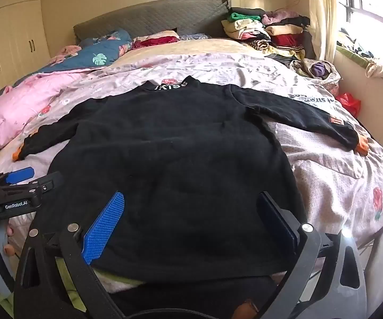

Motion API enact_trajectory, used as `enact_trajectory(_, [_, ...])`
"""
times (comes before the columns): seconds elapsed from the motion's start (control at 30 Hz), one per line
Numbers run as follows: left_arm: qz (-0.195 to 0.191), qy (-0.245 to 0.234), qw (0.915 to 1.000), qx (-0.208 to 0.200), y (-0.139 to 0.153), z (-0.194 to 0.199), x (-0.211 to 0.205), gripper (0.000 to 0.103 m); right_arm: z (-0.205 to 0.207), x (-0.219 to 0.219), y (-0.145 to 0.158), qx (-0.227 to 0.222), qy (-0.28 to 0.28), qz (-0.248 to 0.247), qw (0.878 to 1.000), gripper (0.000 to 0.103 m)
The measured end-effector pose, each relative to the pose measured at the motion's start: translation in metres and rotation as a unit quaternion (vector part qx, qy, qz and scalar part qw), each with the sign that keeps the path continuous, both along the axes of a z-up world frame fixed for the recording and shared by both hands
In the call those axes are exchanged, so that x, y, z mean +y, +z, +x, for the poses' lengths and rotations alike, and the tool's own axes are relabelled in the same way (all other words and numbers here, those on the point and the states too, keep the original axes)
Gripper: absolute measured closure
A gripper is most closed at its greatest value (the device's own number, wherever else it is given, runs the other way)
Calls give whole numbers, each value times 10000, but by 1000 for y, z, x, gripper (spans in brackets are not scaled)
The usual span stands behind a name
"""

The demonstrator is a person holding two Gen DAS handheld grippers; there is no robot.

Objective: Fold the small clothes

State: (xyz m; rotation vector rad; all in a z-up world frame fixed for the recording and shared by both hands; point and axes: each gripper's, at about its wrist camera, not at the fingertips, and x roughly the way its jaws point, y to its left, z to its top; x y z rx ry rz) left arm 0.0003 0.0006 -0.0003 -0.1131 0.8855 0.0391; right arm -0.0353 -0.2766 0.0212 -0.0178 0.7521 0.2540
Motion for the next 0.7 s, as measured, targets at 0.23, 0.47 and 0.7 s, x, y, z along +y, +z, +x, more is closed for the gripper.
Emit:
enact_trajectory(0.23, [72, -29, 10000, 50, 0, 4, -1, 9, -3, 3, 1, 50, -57, -17, 10000, 4])
enact_trajectory(0.47, [21, -24, 10000, -64, 2, 0, 2, 9, -5, 3, 0, 49, -17, -6, 10000, 4])
enact_trajectory(0.7, [24, -22, 10000, -75, 2, 1, 1, 9, -5, 4, 2, 35, -5, -29, 10000, 4])
